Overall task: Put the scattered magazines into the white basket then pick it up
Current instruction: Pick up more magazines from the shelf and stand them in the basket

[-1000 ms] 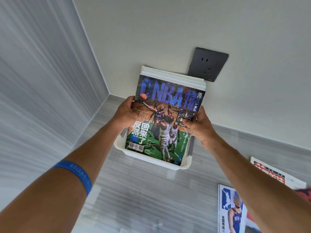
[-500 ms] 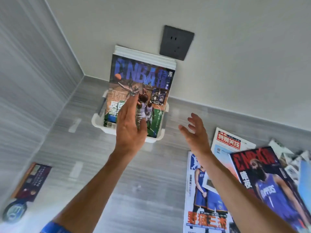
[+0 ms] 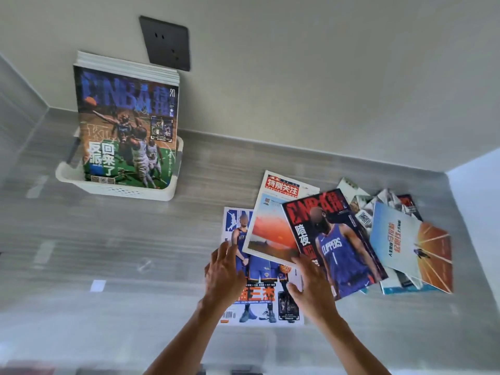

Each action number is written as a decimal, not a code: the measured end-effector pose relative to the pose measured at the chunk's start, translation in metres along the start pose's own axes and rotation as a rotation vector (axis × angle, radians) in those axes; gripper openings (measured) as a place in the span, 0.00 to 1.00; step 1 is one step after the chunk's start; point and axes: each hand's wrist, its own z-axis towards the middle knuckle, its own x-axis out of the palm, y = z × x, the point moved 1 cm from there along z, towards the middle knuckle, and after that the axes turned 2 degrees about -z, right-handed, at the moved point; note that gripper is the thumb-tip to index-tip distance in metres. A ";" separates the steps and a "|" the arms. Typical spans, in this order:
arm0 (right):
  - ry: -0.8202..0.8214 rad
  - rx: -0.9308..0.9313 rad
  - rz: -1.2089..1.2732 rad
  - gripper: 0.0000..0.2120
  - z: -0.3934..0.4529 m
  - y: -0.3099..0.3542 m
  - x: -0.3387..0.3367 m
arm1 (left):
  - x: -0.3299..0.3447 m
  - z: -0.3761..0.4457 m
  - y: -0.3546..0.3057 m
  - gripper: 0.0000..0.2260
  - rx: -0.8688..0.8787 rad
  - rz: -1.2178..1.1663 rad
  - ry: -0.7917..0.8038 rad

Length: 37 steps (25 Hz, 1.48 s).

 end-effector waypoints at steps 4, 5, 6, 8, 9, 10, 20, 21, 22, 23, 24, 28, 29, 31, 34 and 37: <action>0.084 0.011 -0.310 0.34 -0.013 0.003 0.018 | 0.006 -0.005 -0.008 0.28 -0.256 -0.185 -0.130; 0.055 0.068 -0.306 0.34 -0.019 0.004 0.022 | 0.006 -0.004 -0.009 0.28 -0.292 -0.221 -0.137; 0.020 0.145 -0.219 0.34 -0.024 0.005 0.026 | 0.006 -0.004 -0.011 0.28 -0.296 -0.203 -0.122; -0.004 0.335 0.095 0.33 -0.031 0.004 0.030 | 0.010 -0.009 -0.012 0.28 -0.232 -0.082 -0.059; 0.013 0.428 0.240 0.30 -0.030 0.002 0.030 | 0.013 -0.013 -0.010 0.29 -0.196 -0.023 -0.036; 0.036 0.503 0.364 0.24 -0.028 0.002 0.029 | 0.015 -0.016 -0.006 0.31 -0.172 0.022 -0.029; 0.117 0.143 1.000 0.11 -0.051 0.146 0.020 | -0.064 -0.049 0.018 0.10 0.048 -0.338 0.048; 0.147 0.037 0.985 0.10 -0.053 0.156 0.018 | -0.076 -0.047 0.019 0.13 0.006 -0.395 0.063; 0.198 -0.072 0.971 0.10 -0.055 0.164 0.016 | -0.087 -0.045 0.021 0.13 -0.041 -0.457 0.032; 0.269 -0.178 0.958 0.11 -0.056 0.170 0.015 | -0.100 -0.043 0.025 0.13 -0.079 -0.523 -0.028; 0.345 -0.258 0.946 0.12 -0.054 0.175 0.014 | -0.112 -0.041 0.029 0.13 -0.103 -0.564 -0.092; 0.346 -0.202 0.985 0.17 -0.022 0.184 0.007 | -0.142 -0.049 0.054 0.20 -0.011 -0.930 -0.062; 0.299 -0.121 1.015 0.21 -0.008 0.185 0.004 | -0.151 -0.053 0.063 0.21 0.041 -1.054 -0.017; 0.312 -0.064 1.126 0.30 0.021 0.185 -0.005 | -0.172 -0.059 0.078 0.20 0.137 -1.192 0.014; 0.379 -0.089 1.235 0.26 0.051 0.188 -0.013 | -0.187 -0.056 0.100 0.17 0.125 -1.208 -0.172; 0.267 -0.188 1.147 0.17 0.059 0.198 -0.010 | -0.184 -0.041 0.110 0.21 0.001 -1.072 -0.450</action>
